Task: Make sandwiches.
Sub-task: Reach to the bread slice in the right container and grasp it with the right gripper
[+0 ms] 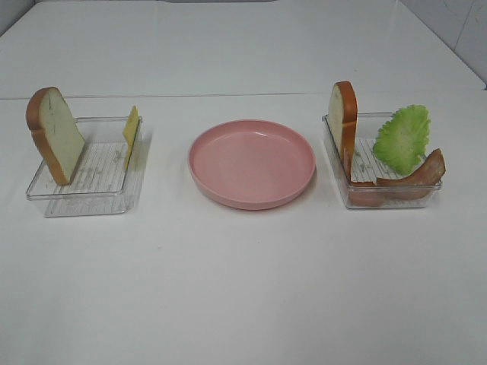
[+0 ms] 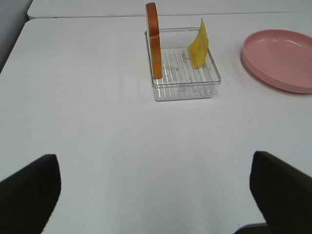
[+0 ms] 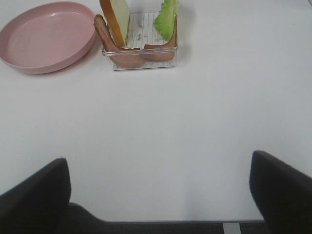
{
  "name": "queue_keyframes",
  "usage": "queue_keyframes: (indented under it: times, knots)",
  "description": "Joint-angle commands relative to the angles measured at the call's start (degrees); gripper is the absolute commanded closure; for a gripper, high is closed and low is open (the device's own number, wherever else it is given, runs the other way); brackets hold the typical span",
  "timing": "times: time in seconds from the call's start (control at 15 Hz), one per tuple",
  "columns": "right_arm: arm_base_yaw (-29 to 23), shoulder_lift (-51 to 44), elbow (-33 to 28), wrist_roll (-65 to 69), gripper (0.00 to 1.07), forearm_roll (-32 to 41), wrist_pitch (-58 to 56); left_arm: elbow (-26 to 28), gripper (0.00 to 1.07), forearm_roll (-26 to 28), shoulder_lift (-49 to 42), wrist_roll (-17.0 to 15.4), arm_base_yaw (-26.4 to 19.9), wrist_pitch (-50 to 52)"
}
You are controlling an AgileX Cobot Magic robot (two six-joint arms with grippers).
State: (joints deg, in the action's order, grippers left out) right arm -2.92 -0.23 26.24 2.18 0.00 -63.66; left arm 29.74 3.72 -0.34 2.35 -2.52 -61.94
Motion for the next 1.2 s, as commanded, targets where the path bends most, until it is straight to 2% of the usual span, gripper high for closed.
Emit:
queue_keyframes:
  times: [0.07,0.27,0.4,0.47,0.53,0.6,0.67,0.73,0.8,0.87,1.0,1.07,1.2]
  knots:
    - [0.23,-1.2,-0.17,-0.52,0.11,0.0,0.4,-0.11,0.09,0.34,-0.86,0.0,0.34,0.63]
    - [0.23,2.75,1.03,-0.52,0.11,0.0,0.69,-0.11,0.09,0.34,-0.86,0.0,0.34,0.63]
    - [0.23,20.63,7.56,-0.69,0.11,0.74,1.15,-0.11,0.09,0.34,-0.86,0.0,0.34,0.63]
    - [0.23,29.34,12.78,-0.74,0.11,1.6,0.0,-0.11,0.09,0.34,-0.86,0.0,0.34,0.63]
    - [0.23,43.6,21.31,-0.74,0.11,2.98,-1.43,-0.11,0.09,0.34,-0.86,0.0,0.34,0.63]
    - [0.23,48.07,24.58,-0.57,0.11,3.21,-1.72,-0.11,0.09,0.34,-0.86,0.0,0.34,0.63]
    - [0.23,55.63,30.88,-0.4,0.11,3.61,-2.58,-0.11,0.09,0.34,-0.86,0.0,0.34,0.63]
    - [0.23,62.74,37.93,-0.17,0.11,4.01,-3.21,-0.11,0.09,0.34,-0.86,0.0,0.34,0.63]
    - [0.23,72.71,47.38,1.09,0.11,4.07,-4.58,-0.11,0.09,0.34,-0.86,0.0,0.34,0.63]
    - [0.23,75.97,50.59,1.09,0.11,4.07,-5.27,-0.11,0.09,0.34,-0.86,0.0,0.34,0.63]
    - [0.11,87.15,60.68,1.09,0.11,4.47,-6.02,-0.11,0.09,0.34,-0.86,0.0,0.34,0.63]
    - [0.11,94.14,67.72,0.57,0.11,6.13,-6.19,-0.11,0.09,0.34,-0.86,0.0,0.34,0.63]
    - [0.11,100.73,73.4,0.57,0.11,7.33,-7.16,-0.11,0.09,0.34,-0.86,0.0,0.34,0.63]
